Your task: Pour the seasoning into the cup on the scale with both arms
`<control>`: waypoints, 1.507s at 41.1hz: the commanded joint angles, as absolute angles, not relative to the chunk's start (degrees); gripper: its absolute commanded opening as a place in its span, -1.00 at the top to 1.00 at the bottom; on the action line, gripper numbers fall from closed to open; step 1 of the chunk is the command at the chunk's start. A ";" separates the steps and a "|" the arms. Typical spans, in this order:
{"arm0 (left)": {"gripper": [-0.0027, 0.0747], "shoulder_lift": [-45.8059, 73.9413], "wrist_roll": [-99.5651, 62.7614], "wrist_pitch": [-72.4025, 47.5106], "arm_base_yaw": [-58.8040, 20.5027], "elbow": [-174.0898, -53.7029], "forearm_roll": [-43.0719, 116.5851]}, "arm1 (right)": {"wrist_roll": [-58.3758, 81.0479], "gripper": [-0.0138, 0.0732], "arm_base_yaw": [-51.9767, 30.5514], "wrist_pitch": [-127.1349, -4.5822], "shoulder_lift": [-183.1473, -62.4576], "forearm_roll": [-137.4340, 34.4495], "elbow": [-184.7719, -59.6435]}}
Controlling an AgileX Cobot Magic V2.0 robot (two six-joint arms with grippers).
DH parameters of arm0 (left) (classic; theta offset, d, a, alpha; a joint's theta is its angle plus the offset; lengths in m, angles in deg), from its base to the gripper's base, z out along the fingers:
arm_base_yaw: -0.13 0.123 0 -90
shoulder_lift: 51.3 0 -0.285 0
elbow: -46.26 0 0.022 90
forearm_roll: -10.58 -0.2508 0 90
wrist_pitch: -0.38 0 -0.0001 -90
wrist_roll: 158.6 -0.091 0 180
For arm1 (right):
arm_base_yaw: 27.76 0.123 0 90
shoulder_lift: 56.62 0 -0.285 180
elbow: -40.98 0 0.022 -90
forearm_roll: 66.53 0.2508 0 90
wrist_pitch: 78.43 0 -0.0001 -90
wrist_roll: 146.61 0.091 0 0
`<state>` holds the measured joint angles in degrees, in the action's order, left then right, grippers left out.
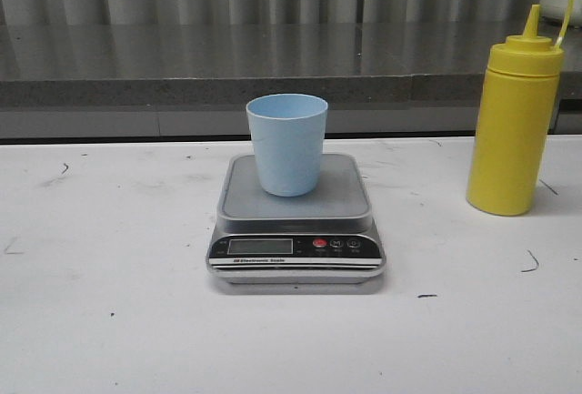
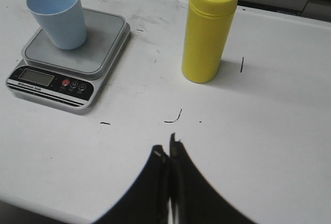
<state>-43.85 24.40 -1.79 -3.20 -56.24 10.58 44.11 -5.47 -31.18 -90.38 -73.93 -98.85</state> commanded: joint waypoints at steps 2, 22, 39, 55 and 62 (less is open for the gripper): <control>0.98 -44.79 24.92 3.03 -3.14 -54.85 10.58 | 43.27 0.84 -5.71 -34.88 -90.63 -75.02 -100.23; 0.98 -44.79 24.92 3.03 -3.14 -54.85 10.58 | 28.67 0.84 -19.40 -55.10 -73.18 -68.41 -81.77; 0.98 -44.79 24.92 3.03 -3.14 -54.85 10.58 | 28.72 0.84 -25.43 -77.72 -62.91 -66.05 -62.26; 0.98 -44.68 24.92 3.03 -3.14 -54.85 10.58 | 28.79 0.84 -26.80 -78.83 -62.85 -63.84 -60.60; 0.98 -44.68 24.92 3.03 -3.14 -54.85 10.58 | 28.97 0.84 -26.80 -78.43 -62.85 -59.99 -60.60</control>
